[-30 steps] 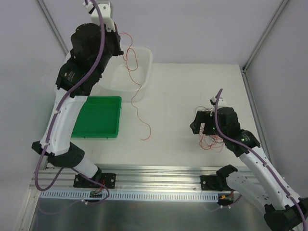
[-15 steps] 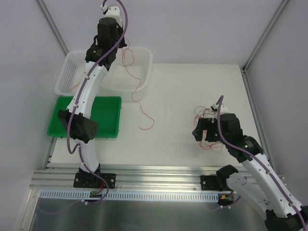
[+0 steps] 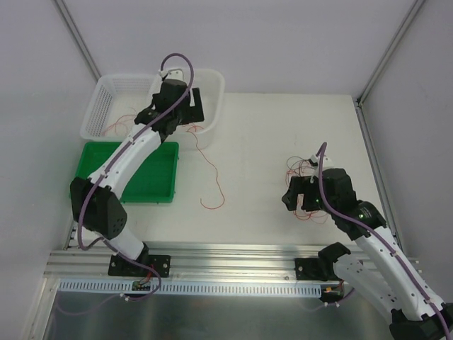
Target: Untangle the cables
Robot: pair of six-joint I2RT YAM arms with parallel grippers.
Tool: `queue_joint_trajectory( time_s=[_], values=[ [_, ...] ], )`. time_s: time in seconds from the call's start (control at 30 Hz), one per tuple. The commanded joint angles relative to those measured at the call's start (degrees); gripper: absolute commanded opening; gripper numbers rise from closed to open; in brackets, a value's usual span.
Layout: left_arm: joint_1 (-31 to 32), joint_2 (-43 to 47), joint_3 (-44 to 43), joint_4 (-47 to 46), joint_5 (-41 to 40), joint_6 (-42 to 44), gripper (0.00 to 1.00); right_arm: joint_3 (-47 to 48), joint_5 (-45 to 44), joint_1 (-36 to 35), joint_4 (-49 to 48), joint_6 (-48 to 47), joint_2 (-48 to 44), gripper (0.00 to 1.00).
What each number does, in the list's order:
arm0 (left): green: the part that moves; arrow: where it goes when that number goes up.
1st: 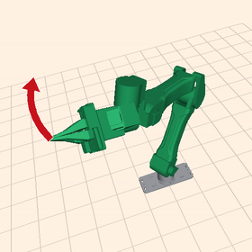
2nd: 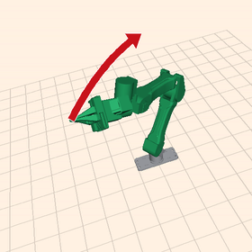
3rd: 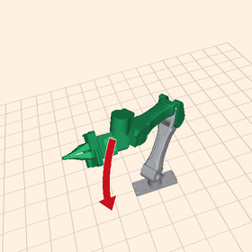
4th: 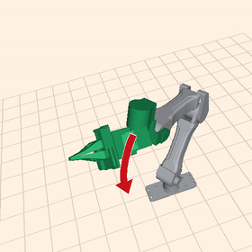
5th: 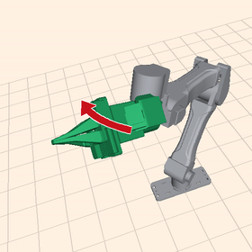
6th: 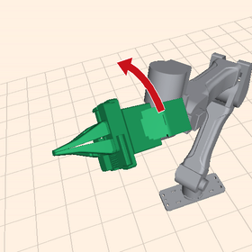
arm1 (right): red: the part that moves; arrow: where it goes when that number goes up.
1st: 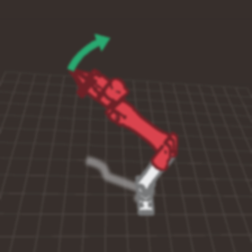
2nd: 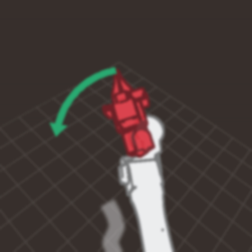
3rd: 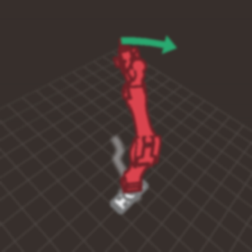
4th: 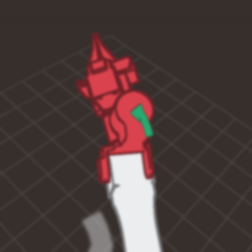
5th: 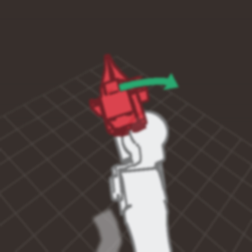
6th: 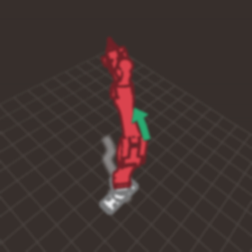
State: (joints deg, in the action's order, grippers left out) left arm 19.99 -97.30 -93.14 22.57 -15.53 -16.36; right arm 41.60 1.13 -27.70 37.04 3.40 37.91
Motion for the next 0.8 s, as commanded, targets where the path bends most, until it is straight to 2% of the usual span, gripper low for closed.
queue_joint_trajectory(
  time_s=[0.0, 0.13, 0.23, 0.5, 0.57, 0.73, 0.77],
  values=[
    [6.79, 10.01, 8.65, -2.35, -3.45, -9.64, 0.97, -0.91, 1.60, -0.33, -1.18, -0.15, -0.82, 0.94],
    [13.49, 9.67, 20.07, -2.53, -7.49, -17.89, 0.95, -1.61, 1.51, -0.51, -1.00, -0.23, -1.61, 0.94],
    [16.48, 5.81, 23.17, -2.97, -9.60, -20.98, 0.91, -2.14, 1.77, -0.51, -0.91, -0.50, -1.96, 0.94],
    [20.53, -7.80, 20.11, -5.60, -15.66, -27.05, 0.80, -2.06, 2.57, -0.51, -0.21, -0.59, -3.80, 0.94],
    [20.79, -9.48, 19.67, -5.61, -17.94, -28.63, 0.74, -1.97, 2.30, -0.42, 0.58, -0.85, -4.60, 0.94],
    [20.79, -14.32, 18.53, -5.60, -17.70, -30.04, 0.70, -2.40, 1.42, -0.42, 2.42, -2.17, -6.71, 0.94],
    [20.79, -14.93, 18.61, -5.52, -17.43, -30.48, 0.65, -2.49, 1.25, -0.42, 2.60, -2.26, -6.97, 0.94]
  ],
)
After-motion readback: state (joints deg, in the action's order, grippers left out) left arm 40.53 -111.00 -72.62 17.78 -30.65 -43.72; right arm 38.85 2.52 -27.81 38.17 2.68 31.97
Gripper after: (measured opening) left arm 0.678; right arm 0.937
